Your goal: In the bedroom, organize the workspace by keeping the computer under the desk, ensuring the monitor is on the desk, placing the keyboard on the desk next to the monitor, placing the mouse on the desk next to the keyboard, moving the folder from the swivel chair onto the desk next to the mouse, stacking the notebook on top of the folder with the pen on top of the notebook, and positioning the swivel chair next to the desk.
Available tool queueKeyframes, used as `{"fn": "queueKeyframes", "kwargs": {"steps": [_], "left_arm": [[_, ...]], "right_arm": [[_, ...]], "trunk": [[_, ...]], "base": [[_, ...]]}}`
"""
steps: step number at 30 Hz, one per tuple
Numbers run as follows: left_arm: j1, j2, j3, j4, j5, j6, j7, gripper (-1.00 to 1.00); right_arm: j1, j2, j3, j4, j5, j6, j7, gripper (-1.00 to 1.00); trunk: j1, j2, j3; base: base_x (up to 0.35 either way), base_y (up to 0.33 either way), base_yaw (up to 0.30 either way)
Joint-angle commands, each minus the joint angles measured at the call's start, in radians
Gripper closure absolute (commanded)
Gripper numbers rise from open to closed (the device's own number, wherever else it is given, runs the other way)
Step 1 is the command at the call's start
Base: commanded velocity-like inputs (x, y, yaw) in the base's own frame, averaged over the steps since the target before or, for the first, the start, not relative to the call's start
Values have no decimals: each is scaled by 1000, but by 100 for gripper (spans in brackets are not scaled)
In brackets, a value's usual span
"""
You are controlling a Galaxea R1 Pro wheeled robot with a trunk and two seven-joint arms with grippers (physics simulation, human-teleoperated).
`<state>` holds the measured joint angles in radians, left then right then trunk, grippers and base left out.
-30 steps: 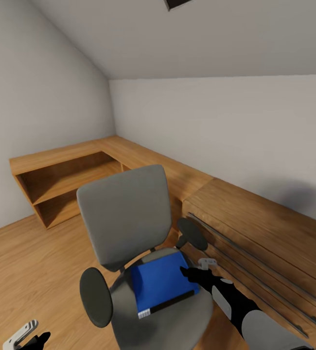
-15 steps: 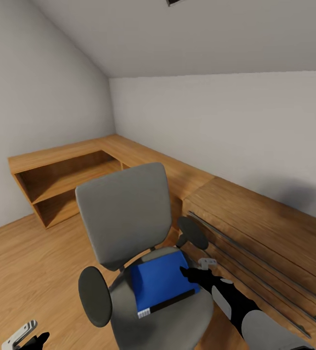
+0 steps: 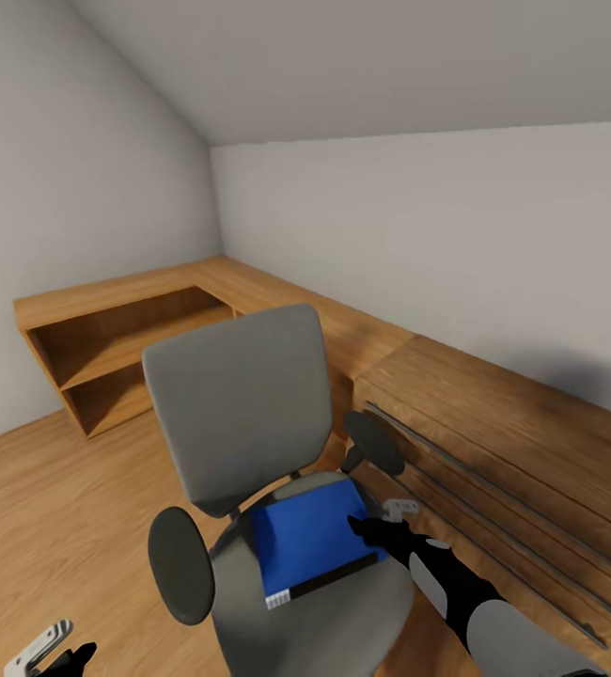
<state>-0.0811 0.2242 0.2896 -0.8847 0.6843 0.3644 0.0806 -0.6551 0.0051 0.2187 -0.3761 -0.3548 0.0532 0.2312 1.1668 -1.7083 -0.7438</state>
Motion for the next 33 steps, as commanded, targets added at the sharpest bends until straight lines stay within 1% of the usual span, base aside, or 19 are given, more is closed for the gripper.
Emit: {"fn": "queueKeyframes", "kwargs": {"steps": [1, 12, 33], "left_arm": [[0, 0, 0, -2, 11, 5, 7, -100], [0, 0, 0, -2, 11, 5, 7, -100], [0, 0, 0, -2, 9, 5, 7, -100]], "right_arm": [[0, -1, 3, -1, -8, 5, 0, -100], [0, -1, 4, -1, -7, 5, 0, -100], [0, -1, 5, -1, -7, 4, 0, -100]], "trunk": [[4, -8, -4], [46, -85, -39], [46, -85, -39]], "base": [[0, 0, 0], [0, 0, 0], [0, 0, 0]]}}
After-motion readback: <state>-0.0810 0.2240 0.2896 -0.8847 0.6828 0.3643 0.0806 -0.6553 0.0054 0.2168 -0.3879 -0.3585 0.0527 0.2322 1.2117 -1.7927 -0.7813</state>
